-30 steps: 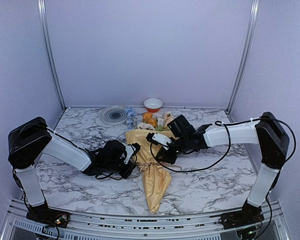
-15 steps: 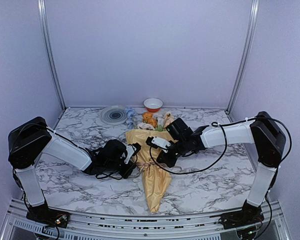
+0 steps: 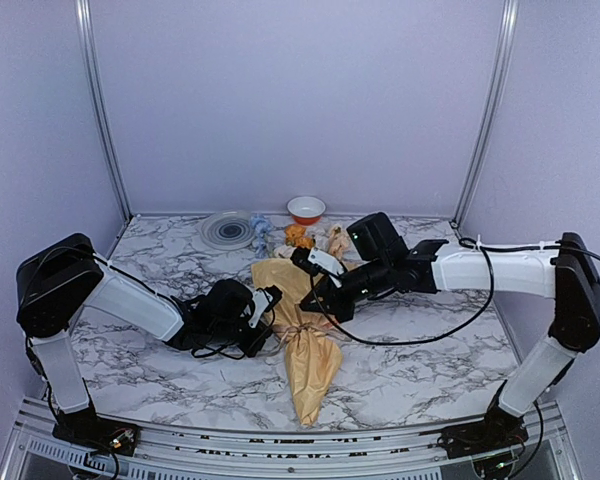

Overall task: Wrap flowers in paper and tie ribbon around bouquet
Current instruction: Tie the half-tied ribbon around the folded bouquet.

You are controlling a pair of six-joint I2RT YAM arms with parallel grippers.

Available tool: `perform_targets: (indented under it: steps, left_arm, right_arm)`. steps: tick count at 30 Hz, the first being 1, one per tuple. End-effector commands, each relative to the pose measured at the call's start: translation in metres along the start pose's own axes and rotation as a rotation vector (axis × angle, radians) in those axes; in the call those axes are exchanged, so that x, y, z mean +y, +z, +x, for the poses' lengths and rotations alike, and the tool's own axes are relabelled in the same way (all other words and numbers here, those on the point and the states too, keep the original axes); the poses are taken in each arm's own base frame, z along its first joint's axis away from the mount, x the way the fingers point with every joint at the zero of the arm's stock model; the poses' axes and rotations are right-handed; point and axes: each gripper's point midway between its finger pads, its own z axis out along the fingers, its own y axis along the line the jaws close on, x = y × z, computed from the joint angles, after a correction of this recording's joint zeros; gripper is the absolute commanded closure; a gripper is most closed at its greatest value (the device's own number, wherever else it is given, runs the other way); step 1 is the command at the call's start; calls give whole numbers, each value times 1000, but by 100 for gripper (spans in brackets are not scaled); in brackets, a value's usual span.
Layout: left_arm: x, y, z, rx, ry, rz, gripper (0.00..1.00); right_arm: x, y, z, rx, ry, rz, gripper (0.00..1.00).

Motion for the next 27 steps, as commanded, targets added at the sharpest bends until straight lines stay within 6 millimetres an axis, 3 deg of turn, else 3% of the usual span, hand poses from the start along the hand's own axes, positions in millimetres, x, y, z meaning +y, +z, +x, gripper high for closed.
perform_targets:
  steps: [1,5,9,12,15,19,24,27]
  left_arm:
    - [-2,7,46,158,7,18,100]
    - [-2,7,46,159,6,17,100]
    - [-2,7,45,158,6,18,100]
    - [-2,7,46,158,5,18,100]
    - [-2,6,46,157,6,16,100]
    - [-1,5,47,158,6,12,100]
    - [-1,6,45,156,11,11,100]
    - [-1,6,45,156,12,12,100]
  right_arm:
    - [42,-11,-13,-72,-9,-160,100]
    - [72,-1,5,-35,-18,-225,99]
    - [70,6,22,44,28,-196,69]
    - [57,-1,20,64,33,-96,48]
    - [42,-25,1,-6,-8,47,31]
    - [20,-66,-20,-182,21,201,23]
    - [-40,-112,-1,-317,198,455,18]
    - [-46,-115,22,-363,274,463,8]
